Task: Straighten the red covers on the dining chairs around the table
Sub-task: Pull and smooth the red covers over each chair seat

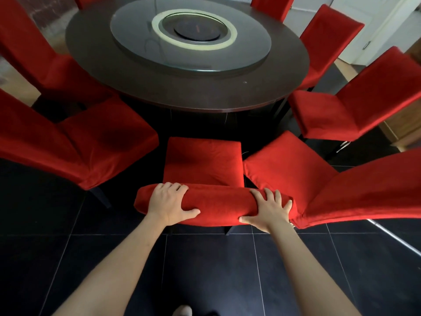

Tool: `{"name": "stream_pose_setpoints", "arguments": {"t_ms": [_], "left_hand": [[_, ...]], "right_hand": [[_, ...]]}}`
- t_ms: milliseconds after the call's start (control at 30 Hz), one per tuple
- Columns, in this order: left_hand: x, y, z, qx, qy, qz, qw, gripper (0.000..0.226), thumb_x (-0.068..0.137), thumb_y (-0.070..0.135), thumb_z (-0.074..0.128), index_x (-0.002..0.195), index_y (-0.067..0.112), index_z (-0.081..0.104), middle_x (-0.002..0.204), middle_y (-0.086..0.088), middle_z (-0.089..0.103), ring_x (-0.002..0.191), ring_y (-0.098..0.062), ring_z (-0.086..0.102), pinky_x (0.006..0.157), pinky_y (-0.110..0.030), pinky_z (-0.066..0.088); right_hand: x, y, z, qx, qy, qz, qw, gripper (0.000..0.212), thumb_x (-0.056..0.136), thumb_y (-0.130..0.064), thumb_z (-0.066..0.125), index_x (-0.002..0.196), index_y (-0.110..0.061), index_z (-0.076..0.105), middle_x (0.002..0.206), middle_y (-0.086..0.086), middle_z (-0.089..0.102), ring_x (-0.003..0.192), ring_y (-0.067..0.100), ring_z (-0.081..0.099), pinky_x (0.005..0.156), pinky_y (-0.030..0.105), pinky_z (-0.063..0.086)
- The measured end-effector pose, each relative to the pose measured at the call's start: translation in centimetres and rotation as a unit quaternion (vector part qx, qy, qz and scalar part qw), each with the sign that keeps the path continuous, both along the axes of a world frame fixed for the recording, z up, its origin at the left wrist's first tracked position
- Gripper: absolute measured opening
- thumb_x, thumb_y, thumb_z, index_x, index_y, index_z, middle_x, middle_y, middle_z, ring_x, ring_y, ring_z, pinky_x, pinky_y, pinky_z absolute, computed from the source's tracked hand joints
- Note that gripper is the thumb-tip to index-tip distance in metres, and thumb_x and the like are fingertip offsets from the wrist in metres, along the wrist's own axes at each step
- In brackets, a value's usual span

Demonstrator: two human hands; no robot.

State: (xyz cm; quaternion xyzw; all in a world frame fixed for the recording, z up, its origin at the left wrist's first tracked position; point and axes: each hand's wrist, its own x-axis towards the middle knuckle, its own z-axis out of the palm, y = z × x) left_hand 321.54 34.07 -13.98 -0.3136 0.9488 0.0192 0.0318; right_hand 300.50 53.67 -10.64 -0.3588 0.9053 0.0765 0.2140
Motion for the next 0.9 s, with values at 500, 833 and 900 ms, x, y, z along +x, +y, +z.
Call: {"name": "stream_pose_setpoints", "arguments": {"t_ms": [500,833,900], "left_hand": [[-2.3,1.9,1.1,0.047,0.072,-0.016,0.996,0.07,0.081,0.074,0.046,0.128,0.023,0.058,0.123,0.002,0.063,0.112,-0.019,0.058,0.098,-0.037,0.04],[-11.3,9.7,4.5,0.047,0.092,-0.097,0.99,0.064,0.083,0.066,0.053,0.127,0.02,0.058,0.118,-0.002,0.066,0.105,-0.022,0.061,0.093,-0.038,0.041],[-13.7,12.5,5.2,0.048,0.102,-0.116,0.987,0.062,0.083,0.064,0.056,0.125,0.019,0.06,0.115,-0.004,0.067,0.102,-0.024,0.063,0.091,-0.039,0.042]], "right_hand": [[1.2,4.1,1.2,-0.084,0.023,-0.056,0.995,0.086,0.087,-0.056,0.059,0.153,-0.038,0.008,0.162,0.002,0.009,0.149,0.026,0.001,0.116,0.054,0.015],[-3.9,16.3,3.6,-0.112,0.056,-0.141,0.982,0.089,0.086,-0.058,0.06,0.153,-0.036,0.007,0.162,0.003,0.012,0.149,0.027,0.004,0.117,0.053,0.015],[-5.2,19.3,4.4,-0.123,0.055,-0.152,0.979,0.09,0.085,-0.057,0.061,0.153,-0.036,0.007,0.162,0.003,0.012,0.149,0.027,0.004,0.117,0.053,0.015]]}}
